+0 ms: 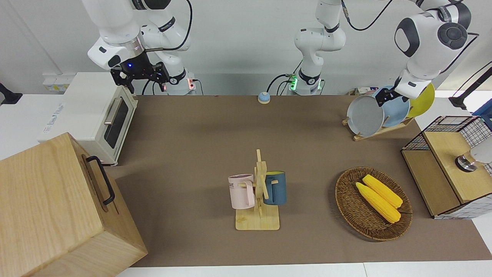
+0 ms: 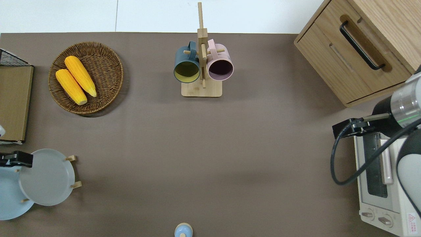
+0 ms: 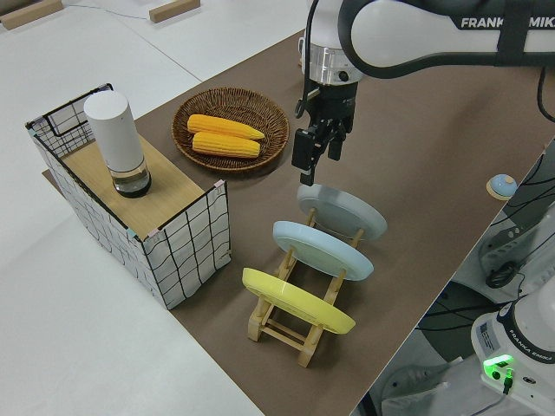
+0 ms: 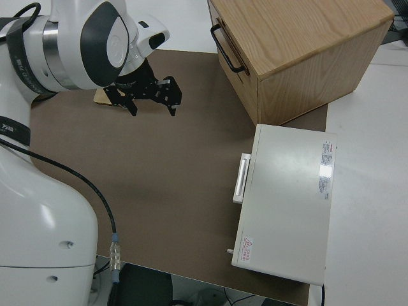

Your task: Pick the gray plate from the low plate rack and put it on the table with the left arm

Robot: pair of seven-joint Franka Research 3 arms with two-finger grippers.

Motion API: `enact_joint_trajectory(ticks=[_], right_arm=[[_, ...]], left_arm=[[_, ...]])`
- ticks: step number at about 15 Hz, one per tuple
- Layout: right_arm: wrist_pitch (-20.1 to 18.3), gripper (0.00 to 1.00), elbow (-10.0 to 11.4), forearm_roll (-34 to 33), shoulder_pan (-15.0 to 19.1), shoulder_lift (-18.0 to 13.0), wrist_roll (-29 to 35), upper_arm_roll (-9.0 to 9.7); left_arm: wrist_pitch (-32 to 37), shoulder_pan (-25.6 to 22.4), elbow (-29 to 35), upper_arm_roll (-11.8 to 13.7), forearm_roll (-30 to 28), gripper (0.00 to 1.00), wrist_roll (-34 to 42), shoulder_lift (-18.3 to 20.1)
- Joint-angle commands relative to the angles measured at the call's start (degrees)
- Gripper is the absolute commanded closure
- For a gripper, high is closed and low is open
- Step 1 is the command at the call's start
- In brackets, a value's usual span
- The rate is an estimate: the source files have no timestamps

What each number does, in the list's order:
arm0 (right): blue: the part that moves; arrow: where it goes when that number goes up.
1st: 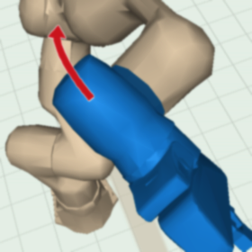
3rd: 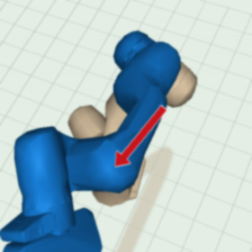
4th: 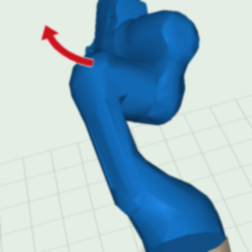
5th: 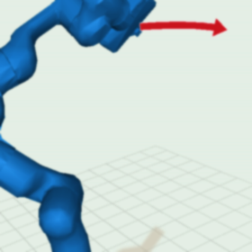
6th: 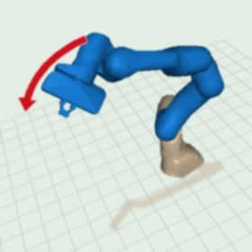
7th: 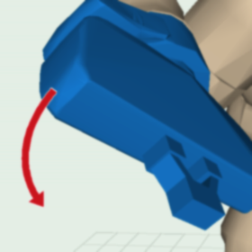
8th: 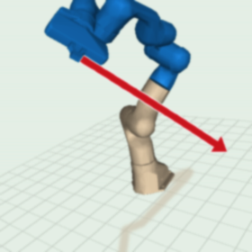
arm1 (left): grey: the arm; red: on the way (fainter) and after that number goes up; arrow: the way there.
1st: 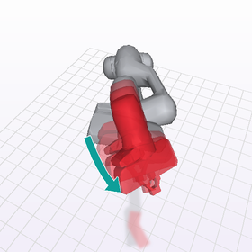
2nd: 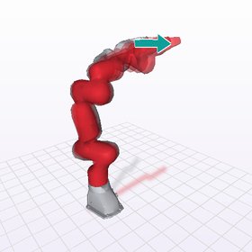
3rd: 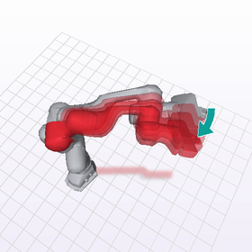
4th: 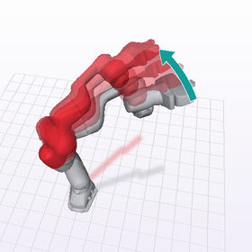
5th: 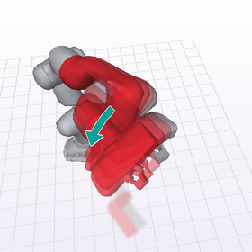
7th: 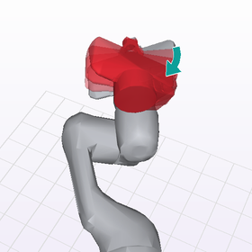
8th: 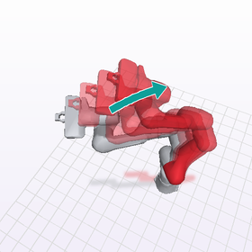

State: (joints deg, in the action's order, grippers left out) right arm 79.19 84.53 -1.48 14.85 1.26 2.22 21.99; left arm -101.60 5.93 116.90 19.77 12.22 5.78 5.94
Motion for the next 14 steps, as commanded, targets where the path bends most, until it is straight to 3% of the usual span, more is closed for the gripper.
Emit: enact_joint_trajectory(ticks=[1,5,8,9,13,14], right_arm=[[-0.6,0.017,-0.3,-0.4,1.3,-0.1,0.7,1.21],[-0.6,0.017,-0.4,-0.4,1.3,-0.1,0.7,1.21],[-0.6,0.017,-0.4,-0.3,1.3,-0.1,0.7,1.21],[-0.6,0.017,-0.4,-0.4,1.3,-0.1,0.7,1.21],[-0.6,0.017,-0.4,-0.3,1.3,-0.1,0.7,1.21],[-0.6,0.017,-0.4,-0.3,1.3,-0.1,0.7,1.21]], left_arm=[[-4.7,2.9,7.2,3.2,1.0,0.02,0.5,4.2],[-4.0,3.1,8.2,3.3,0.3,0.1,0.5,4.3],[-3.7,3.1,8.4,3.3,-0.7,0.63,0.5,4.2],[-3.7,3.3,8.5,3.3,-1.1,0.74,0.5,4.1],[-3.8,3.3,8.5,3.3,-1.1,0.97,0.5,3.8],[-3.9,3.3,8.5,3.3,-1.1,0.98,0.5,3.8]])
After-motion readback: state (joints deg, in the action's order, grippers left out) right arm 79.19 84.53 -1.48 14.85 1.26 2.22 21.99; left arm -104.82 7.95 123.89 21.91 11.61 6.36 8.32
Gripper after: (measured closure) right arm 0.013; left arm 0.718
